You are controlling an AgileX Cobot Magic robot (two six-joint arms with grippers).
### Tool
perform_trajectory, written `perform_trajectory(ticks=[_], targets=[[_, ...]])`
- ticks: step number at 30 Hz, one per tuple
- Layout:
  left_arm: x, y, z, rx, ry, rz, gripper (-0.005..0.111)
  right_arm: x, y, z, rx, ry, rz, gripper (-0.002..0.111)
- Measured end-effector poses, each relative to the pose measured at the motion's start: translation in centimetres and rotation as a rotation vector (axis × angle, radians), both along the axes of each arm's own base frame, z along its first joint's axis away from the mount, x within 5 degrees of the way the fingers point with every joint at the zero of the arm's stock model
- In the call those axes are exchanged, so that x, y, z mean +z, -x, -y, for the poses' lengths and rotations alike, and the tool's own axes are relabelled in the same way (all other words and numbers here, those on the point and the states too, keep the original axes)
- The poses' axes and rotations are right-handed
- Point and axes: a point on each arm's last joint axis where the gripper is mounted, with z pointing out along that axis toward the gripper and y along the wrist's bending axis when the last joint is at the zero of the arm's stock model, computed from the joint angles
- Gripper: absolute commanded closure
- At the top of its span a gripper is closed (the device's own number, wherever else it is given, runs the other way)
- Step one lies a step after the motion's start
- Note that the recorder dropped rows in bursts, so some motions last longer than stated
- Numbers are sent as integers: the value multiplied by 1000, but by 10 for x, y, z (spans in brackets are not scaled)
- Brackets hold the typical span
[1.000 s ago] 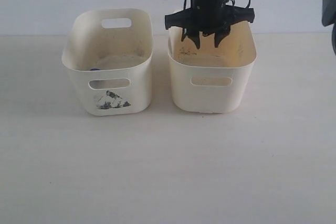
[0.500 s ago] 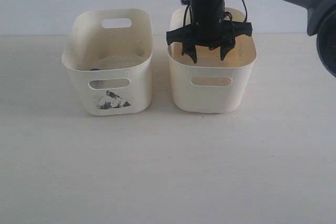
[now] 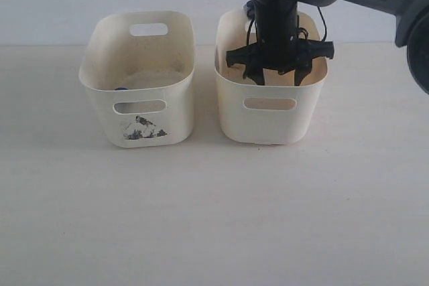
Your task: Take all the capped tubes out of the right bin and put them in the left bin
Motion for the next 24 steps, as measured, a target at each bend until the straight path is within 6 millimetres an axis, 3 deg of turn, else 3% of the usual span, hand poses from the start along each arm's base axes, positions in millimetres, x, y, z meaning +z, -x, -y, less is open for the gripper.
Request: perform_trajectory(ticks=[12, 24], targets=[[0, 0, 0, 0, 0, 0, 102, -11, -2, 2, -38, 16, -14, 49], [0, 0, 0, 0, 0, 0, 102, 15, 4, -4, -85, -41, 45, 49]])
